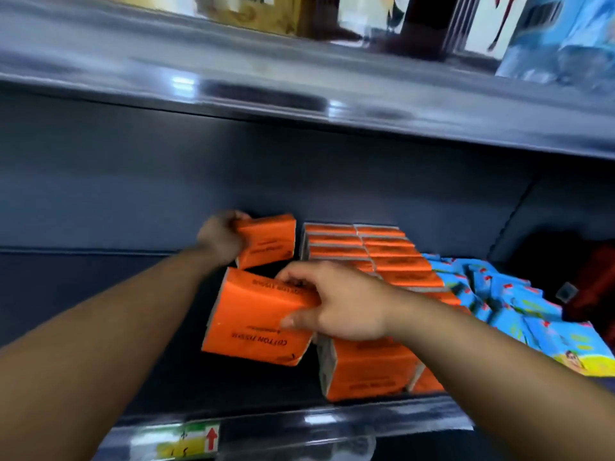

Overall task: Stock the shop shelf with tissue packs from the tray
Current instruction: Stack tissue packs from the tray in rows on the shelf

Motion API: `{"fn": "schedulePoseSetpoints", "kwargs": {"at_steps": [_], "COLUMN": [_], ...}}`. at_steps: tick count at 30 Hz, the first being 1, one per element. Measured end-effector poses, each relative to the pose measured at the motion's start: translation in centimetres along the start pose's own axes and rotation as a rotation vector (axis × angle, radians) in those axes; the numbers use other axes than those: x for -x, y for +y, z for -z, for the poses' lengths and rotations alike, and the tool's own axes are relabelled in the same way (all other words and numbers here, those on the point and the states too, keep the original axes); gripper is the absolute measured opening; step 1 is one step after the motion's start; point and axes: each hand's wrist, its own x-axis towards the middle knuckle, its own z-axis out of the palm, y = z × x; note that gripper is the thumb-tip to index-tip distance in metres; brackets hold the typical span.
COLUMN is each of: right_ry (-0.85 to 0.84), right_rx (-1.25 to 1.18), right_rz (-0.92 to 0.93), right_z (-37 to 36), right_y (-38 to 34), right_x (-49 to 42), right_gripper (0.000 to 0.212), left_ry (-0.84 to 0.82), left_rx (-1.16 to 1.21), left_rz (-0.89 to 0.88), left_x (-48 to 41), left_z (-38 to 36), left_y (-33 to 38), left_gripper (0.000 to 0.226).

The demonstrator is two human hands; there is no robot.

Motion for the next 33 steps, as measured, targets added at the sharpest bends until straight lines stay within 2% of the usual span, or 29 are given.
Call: {"fn": "schedulePoseSetpoints", "kwargs": {"at_steps": [3, 6, 9, 10, 14, 16, 19, 20, 23, 26, 29, 33], "right_ry": [0.013, 0.032, 0.026, 0.024, 0.035, 0.051, 0.079, 0.092, 0.154, 0.17, 0.178, 0.244], "right_rx": [0.072, 0.058, 0.001, -0.025, -0.018, -0.014, -0.024, -0.005, 0.142, 0.329, 0.444, 0.518], "right_rz": [0.066, 0.076, 0.104, 0.114, 0.137, 0.131, 0.136, 0.141, 0.11, 0.026, -0.082, -0.189], "right_z": [-0.3, -0.2, 0.5, 0.6, 0.8, 0.8, 1.2, 1.3, 1.1, 0.3, -0.8, -2.4], "right_y": [0.1, 0.9, 1.5, 1.6, 2.2, 2.4, 2.2, 2.1, 2.5, 3.6, 4.7, 5.6], "right_x": [-0.1, -0.1, 0.1, 0.1, -0.8, -1.6, -3.1, -3.9, -7.3, -10.9, -13.2, -14.6], "right_gripper": [0.045, 0.046, 0.044, 0.043, 0.044, 0.045, 0.044, 0.044, 0.046, 0.054, 0.05, 0.038], "left_ry": [-0.038, -0.046, -0.115, -0.128, -0.148, -0.179, -0.193, -0.223, -0.255, -0.298, -0.293, -0.244], "left_rx": [-0.058, -0.06, -0.057, -0.021, 0.222, 0.379, 0.585, 0.623, 0.71, 0.793, 0.802, 0.801], "left_rz": [-0.012, 0.01, 0.151, 0.175, 0.175, 0.221, 0.305, 0.336, 0.38, 0.339, 0.341, 0.261], "left_x": [-1.7, -5.1, -10.9, -10.4, -3.0, -2.2, -1.7, -1.4, -0.9, 0.3, 2.0, 3.8], "left_z": [-2.3, -4.0, -6.5, -6.3, -3.6, -3.1, -1.2, -0.3, 1.9, 2.8, 2.0, -0.8], "left_y": [1.0, -1.8, -8.9, -8.7, -0.1, 0.4, -0.9, -1.5, -3.3, -4.0, -4.2, -3.6], "left_gripper": [0.032, 0.023, 0.06, 0.067, 0.074, 0.064, 0.018, 0.013, 0.022, 0.032, 0.038, 0.075]}}
